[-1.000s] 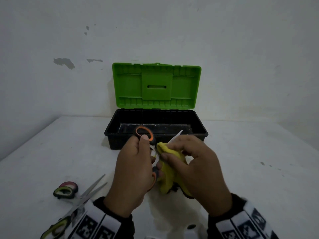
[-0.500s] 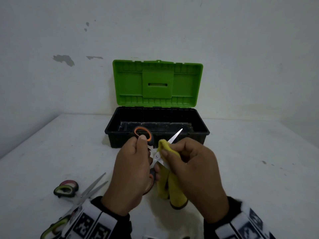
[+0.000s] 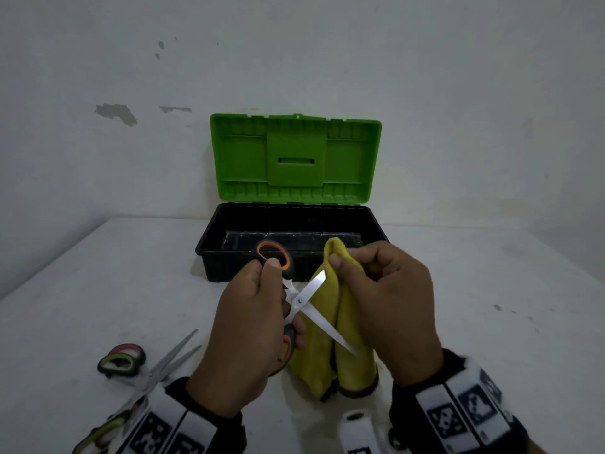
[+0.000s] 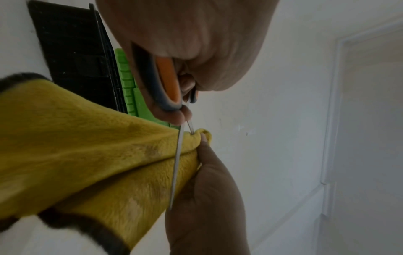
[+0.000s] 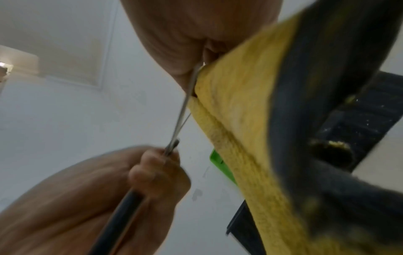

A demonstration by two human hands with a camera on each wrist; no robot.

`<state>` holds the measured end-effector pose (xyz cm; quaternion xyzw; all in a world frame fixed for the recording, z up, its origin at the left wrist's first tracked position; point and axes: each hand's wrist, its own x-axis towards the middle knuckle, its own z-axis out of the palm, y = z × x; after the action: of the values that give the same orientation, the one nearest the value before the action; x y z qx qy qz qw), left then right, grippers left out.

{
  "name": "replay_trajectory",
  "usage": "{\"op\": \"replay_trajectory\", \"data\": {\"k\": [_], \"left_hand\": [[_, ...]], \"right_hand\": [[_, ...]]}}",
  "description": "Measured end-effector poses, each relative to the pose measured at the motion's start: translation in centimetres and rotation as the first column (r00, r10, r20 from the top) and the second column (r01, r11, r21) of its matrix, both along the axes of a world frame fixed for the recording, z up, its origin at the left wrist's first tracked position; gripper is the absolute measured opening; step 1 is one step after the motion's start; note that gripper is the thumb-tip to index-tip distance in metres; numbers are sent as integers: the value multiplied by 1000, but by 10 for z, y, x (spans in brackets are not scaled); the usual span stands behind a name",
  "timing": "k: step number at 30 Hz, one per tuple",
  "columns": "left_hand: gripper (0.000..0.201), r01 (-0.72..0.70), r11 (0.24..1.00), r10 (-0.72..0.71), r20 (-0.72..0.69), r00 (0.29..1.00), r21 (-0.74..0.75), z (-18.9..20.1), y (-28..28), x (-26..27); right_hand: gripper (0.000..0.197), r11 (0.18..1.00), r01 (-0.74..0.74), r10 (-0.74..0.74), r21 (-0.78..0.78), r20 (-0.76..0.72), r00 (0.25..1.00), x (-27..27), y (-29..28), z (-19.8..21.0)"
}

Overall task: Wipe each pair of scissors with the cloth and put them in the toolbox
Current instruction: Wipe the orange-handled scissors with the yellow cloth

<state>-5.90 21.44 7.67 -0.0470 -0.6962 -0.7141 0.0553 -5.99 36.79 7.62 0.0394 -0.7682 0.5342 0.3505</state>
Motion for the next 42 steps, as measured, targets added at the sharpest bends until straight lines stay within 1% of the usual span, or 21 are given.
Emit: {"op": "replay_trajectory", "data": {"k": [4, 6, 8, 10, 12, 14, 16, 18, 19, 20, 23, 25, 27, 29, 30, 31, 32, 35, 37, 39, 42], "left_hand": [[38, 15, 1000, -16, 45, 999, 22, -2, -3, 3], [36, 4, 1000, -6, 59, 998, 20, -1, -5, 4], [34, -6, 1000, 6, 53, 999, 11, 0, -6, 3], [34, -15, 1000, 15, 43, 999, 18, 2, -6, 2], [34, -30, 999, 29, 37, 999, 38, 4, -4, 1], [34, -39, 998, 38, 33, 999, 51, 5, 0, 1], [34, -58, 998, 58, 10, 998, 32, 7, 3, 0], [34, -92, 996, 92, -34, 995, -18, 9, 5, -1], [35, -103, 994, 102, -53, 993, -33, 9, 5, -1], [36, -107, 993, 104, -66, 992, -43, 10, 4, -2], [37, -120, 990, 114, -75, 991, -76, 11, -1, -5], [36, -122, 991, 119, -59, 991, -52, 13, -5, -7], [34, -109, 994, 109, -20, 994, -5, 14, -8, -9], [33, -102, 995, 102, 0, 995, -2, 13, -10, -10], [33, -102, 995, 102, 2, 995, -8, 12, -12, -11], [33, -102, 995, 102, 3, 995, -12, 11, -14, -11], [33, -97, 995, 97, 10, 995, -21, 11, -16, -11], [36, -36, 998, 39, 54, 998, -49, 11, -21, -10], [37, 39, 997, -33, 92, 995, -64, 13, -21, -8], [37, 120, 987, -107, 122, 987, -108, 14, -19, -4], [40, 209, 961, -183, 151, 971, -181, 12, -13, 0]], "right_hand": [[11, 983, 108, -107, -148, 19, 994, -15, 25, 7], [12, 977, 128, -127, -168, 18, 992, -15, 35, 12], [10, 985, 138, -140, -102, -16, 990, -7, 36, 18], [6, 994, 111, -111, -12, -93, 989, 4, 29, 22], [6, 984, 80, -60, 160, -128, 990, 13, 20, 22], [8, 919, 21, 28, 393, -117, 993, 17, 10, 16], [15, 839, -67, 147, 540, -106, 983, 16, 3, 6], [29, 791, -104, 221, 604, -123, 968, 14, -1, -2], [37, 768, -100, 229, 632, -127, 965, 14, -2, -5], [40, 746, -87, 226, 660, -129, 966, 13, -1, -7], [33, 689, -25, 205, 725, -162, 965, 13, 4, -16], [32, 640, -12, 212, 768, -161, 964, 14, 11, -19], [31, 573, -39, 237, 819, -120, 964, 14, 19, -18], [28, 499, -80, 254, 863, -57, 965, 16, 26, -16], [25, 480, -103, 255, 871, -26, 967, 16, 31, -13], [21, 482, -123, 244, 867, 1, 970, 16, 36, -10], [19, 511, -139, 219, 848, 28, 975, 16, 43, -6], [15, 681, -131, 46, 721, 136, 990, 8, 66, 6], [11, 754, -40, -94, 656, 168, 981, -1, 77, 13], [7, 791, 39, -181, 611, 172, 968, -10, 79, 20], [5, 815, 47, -167, 577, 157, 973, -19, 68, 30]]}}
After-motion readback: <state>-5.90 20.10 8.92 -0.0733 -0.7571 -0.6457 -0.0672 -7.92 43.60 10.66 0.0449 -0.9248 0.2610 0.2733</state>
